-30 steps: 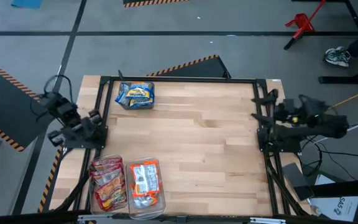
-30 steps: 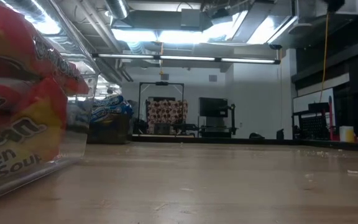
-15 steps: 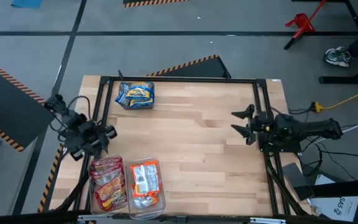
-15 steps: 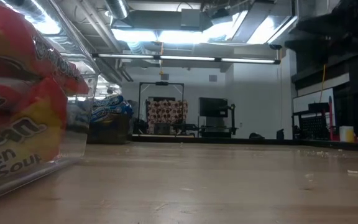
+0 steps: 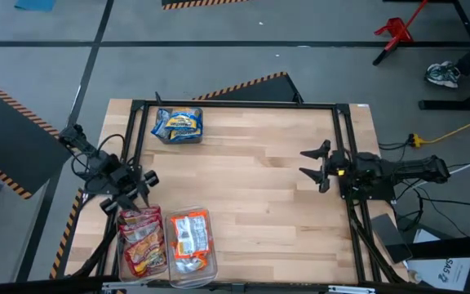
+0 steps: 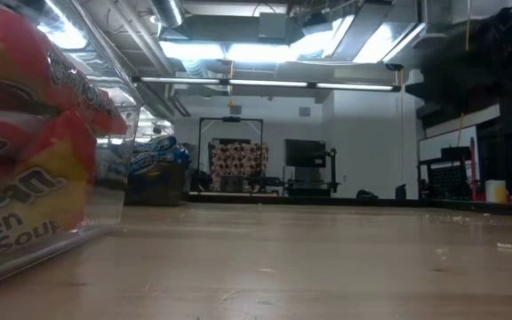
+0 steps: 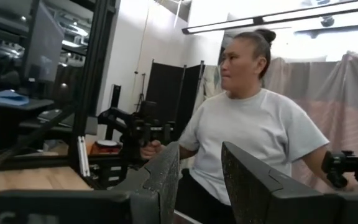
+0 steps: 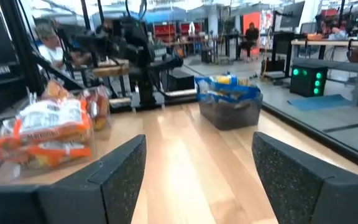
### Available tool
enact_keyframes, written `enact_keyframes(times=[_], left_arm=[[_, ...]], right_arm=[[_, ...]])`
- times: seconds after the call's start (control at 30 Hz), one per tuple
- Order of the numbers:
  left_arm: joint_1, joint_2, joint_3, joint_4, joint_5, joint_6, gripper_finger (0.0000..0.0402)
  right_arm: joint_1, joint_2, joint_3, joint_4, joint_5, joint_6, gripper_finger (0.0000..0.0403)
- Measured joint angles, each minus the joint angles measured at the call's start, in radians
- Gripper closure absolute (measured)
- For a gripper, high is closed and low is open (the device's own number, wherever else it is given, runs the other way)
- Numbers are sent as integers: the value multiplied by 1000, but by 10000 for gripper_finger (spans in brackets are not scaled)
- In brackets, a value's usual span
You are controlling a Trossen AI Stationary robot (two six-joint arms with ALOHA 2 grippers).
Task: Sort Maruchan noodles
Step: Return to Home Position
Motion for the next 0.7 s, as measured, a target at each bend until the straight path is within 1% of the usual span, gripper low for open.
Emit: enact_keyframes(times=[0.17, 0.23, 0.3, 0.43, 0.6, 0.7], left_arm=[[0, 0, 0, -8, 5, 32, 287], [0, 0, 0, -44, 4, 49, 287], [0, 0, 0, -70, -12, 72, 287], [0, 0, 0, -120, -78, 82, 287], [0, 0, 0, -117, -83, 85, 287], [0, 0, 0, -130, -83, 117, 287]], right_arm=[[0, 0, 0, -60, 3, -1, 127], [0, 1, 1, -78, 2, -5, 127], [0, 8, 2, -79, -4, -15, 127], [0, 16, 2, -81, -9, -27, 127], [0, 16, 2, -81, -9, -28, 127], [0, 16, 2, -81, -9, -28, 127]])
